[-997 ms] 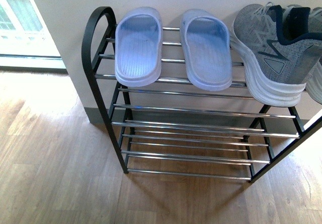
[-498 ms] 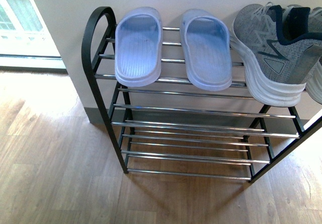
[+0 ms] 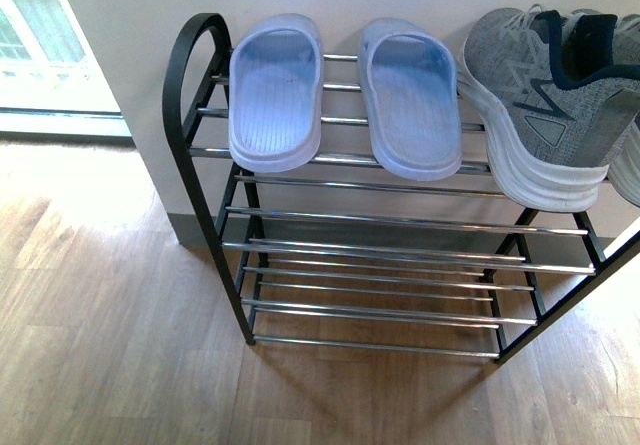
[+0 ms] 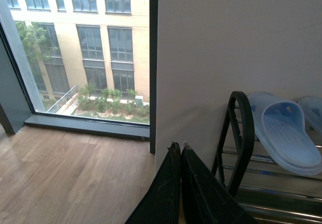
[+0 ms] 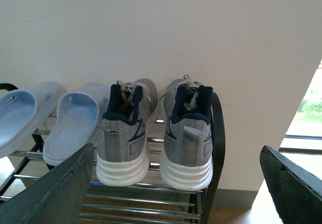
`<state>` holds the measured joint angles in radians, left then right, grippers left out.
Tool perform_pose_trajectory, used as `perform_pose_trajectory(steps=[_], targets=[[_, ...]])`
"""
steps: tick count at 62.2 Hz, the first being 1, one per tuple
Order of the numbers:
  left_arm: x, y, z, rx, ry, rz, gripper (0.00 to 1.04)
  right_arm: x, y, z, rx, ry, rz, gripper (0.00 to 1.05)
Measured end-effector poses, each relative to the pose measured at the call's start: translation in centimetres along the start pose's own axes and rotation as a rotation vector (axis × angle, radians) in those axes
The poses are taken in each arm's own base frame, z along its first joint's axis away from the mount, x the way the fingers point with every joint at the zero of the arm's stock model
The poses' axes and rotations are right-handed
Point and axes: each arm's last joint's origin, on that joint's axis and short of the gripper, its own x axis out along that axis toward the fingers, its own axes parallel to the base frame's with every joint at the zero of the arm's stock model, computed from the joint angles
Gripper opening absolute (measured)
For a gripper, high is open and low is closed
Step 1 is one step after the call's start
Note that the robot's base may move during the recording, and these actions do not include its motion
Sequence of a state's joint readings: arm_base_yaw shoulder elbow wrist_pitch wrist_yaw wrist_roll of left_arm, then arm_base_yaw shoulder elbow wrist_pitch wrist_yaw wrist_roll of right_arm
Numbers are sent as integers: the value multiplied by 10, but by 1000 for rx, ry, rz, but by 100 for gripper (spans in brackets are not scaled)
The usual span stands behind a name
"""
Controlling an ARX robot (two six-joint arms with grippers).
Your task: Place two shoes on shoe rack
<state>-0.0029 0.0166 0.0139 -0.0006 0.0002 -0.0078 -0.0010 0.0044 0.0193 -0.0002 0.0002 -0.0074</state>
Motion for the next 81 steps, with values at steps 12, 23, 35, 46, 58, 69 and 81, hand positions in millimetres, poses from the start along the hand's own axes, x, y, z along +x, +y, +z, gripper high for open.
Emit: perform_pose_trajectory(steps=[12, 23, 35, 46, 58, 69, 81], targets=[[0, 0, 0, 0, -1, 0, 41, 0, 0, 0, 0, 0, 0, 96], [0, 0, 0, 0, -1, 5, 71, 0, 0, 0, 0, 0, 4, 96], [0, 0, 0, 2, -1, 1, 96, 0, 0, 0, 0, 1, 0, 96], [0, 0, 0, 3, -1, -1, 95, 0, 0, 0, 0, 0, -3, 96], [0, 0, 0, 3, -1, 2, 95, 0, 0, 0, 0, 0, 1, 96], [0, 0, 0, 3, -1, 1, 95, 0, 0, 0, 1, 0, 0, 96], [0, 0, 0, 3, -1, 2, 95, 0, 0, 0, 0, 0, -2, 96]])
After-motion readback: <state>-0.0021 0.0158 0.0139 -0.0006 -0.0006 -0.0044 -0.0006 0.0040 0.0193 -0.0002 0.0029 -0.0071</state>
